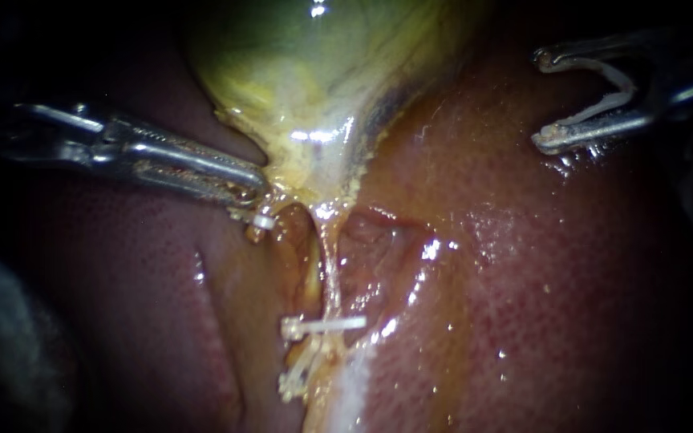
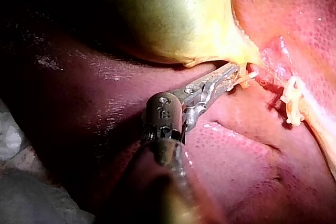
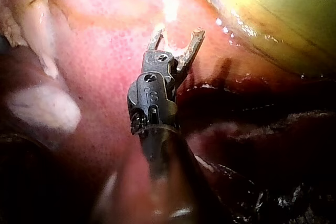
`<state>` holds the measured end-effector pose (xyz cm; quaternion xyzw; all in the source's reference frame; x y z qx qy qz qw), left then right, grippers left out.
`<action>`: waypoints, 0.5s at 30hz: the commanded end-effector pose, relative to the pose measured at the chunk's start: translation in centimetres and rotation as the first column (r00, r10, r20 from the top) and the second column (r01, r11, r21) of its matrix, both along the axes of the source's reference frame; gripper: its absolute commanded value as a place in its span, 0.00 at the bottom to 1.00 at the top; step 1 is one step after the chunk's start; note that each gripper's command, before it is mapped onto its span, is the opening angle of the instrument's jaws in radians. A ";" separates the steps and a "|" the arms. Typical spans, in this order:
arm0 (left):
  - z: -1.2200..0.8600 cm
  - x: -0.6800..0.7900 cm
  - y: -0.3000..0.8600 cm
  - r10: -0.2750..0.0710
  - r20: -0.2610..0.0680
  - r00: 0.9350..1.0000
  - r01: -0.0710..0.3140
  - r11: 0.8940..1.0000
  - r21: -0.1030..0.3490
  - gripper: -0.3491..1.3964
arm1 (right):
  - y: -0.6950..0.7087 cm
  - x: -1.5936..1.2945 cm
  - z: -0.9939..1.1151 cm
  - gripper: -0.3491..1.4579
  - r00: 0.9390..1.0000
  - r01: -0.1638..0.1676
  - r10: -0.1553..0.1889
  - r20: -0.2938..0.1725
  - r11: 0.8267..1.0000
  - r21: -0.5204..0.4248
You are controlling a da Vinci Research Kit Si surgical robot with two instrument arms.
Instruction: Clipping second clip right tube
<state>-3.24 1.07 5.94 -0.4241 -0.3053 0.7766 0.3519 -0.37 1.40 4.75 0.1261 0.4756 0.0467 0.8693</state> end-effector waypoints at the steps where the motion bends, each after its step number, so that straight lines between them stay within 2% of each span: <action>1: -0.02 0.01 0.00 0.001 0.001 1.000 -0.001 1.000 0.001 0.00 | 0.00 0.00 -0.01 0.45 1.000 0.000 0.000 0.000 1.000 0.000; 5: -0.22 0.11 0.00 0.001 0.003 1.000 -0.001 1.000 0.007 0.00 | 0.00 0.00 -0.01 0.45 1.000 0.000 0.000 0.000 1.000 0.000; 9: -0.58 0.27 0.02 -0.007 -0.005 1.000 0.007 1.000 -0.001 0.00 | 0.00 0.00 -0.01 0.45 1.000 -0.001 0.001 -0.002 1.000 0.000; 12: -0.80 0.41 0.11 -0.017 -0.004 1.000 0.017 1.000 -0.017 0.00 | 0.00 0.00 -0.01 0.45 1.000 -0.001 0.001 -0.002 1.000 0.000; 15: -0.93 0.52 0.23 -0.035 -0.006 0.999 0.034 0.999 -0.030 0.00 | -0.01 0.01 -0.02 0.45 1.000 -0.002 0.002 -0.002 1.000 0.000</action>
